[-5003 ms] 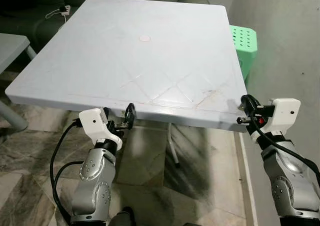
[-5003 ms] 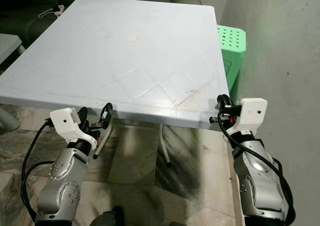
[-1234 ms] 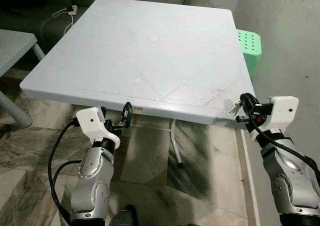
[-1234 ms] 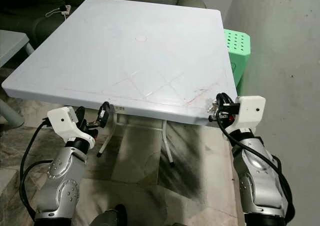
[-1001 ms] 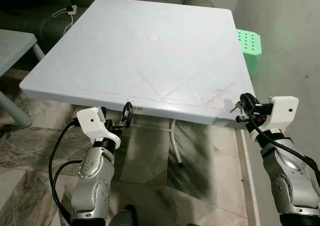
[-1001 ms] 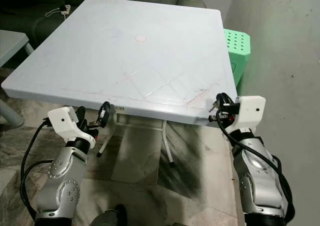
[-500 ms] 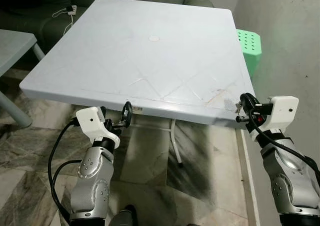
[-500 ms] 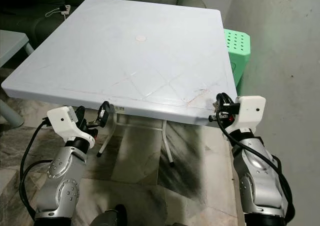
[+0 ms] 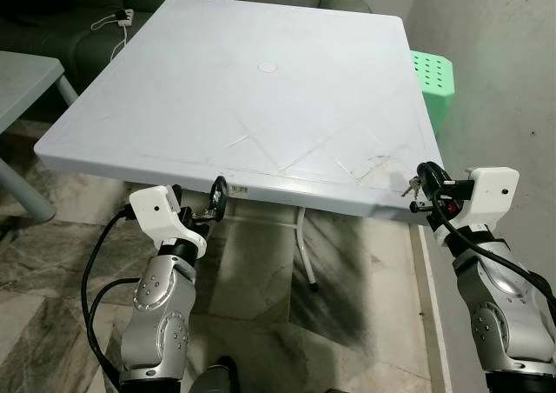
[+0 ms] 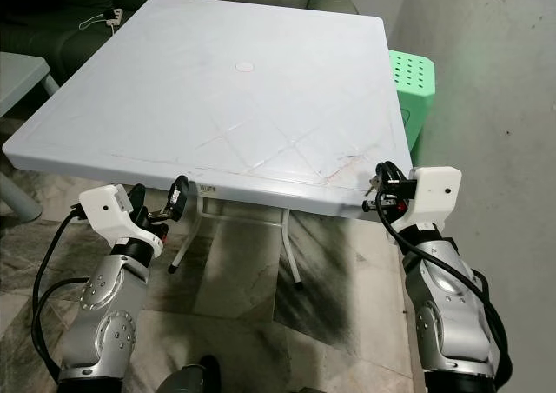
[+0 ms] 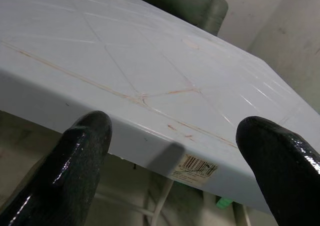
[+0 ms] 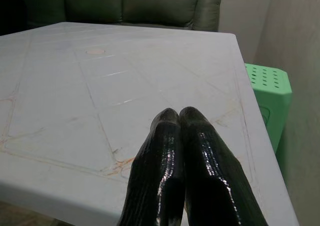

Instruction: Hang keys on a hook

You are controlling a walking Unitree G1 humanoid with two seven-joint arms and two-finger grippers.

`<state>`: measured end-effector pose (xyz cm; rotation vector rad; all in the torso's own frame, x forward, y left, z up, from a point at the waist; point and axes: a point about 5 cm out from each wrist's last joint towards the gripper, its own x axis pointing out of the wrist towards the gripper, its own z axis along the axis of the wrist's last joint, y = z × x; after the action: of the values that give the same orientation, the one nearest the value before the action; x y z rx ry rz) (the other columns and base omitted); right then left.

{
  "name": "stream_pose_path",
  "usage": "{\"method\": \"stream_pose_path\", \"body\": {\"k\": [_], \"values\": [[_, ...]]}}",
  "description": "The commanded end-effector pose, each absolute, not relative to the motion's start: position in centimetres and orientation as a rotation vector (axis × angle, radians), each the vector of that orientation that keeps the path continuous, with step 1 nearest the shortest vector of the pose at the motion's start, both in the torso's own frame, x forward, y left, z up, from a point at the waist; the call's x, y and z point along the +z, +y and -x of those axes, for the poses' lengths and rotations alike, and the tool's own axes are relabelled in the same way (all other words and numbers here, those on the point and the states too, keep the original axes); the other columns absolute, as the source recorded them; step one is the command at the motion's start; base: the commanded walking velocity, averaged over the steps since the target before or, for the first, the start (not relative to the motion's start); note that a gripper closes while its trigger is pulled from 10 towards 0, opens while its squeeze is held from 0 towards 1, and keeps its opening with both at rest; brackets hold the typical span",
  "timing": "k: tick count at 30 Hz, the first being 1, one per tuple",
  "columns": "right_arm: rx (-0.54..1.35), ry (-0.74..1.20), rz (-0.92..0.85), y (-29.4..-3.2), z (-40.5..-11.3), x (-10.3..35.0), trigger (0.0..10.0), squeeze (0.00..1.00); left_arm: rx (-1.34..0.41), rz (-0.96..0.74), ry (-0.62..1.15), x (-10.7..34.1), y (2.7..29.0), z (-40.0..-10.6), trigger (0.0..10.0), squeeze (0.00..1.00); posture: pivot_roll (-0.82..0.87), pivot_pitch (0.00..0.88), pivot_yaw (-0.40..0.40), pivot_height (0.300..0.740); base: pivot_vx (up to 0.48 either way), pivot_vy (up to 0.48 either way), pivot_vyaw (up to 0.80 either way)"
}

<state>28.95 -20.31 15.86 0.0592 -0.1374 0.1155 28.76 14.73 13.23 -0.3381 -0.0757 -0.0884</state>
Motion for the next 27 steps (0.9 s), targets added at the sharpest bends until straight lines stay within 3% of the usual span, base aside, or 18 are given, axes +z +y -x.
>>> {"method": "stream_pose_path", "body": {"k": [1, 27], "values": [[0.097, -0.141, -0.055, -20.64, -28.96, 15.91, 10.0, 0.00, -0.096, 0.335, -0.073, 13.17, 14.55, -28.83, 10.0, 0.00, -0.04, 0.130, -0.072, 0.740, 0.000, 0.000, 0.00], [0.080, -0.157, -0.080, -20.78, -28.57, 16.04, 10.0, 0.00, -0.092, 0.308, -0.070, 13.43, 15.43, -29.22, 10.0, 0.00, -0.04, 0.160, -0.063, 0.740, 0.000, 0.000, 0.00]]}}
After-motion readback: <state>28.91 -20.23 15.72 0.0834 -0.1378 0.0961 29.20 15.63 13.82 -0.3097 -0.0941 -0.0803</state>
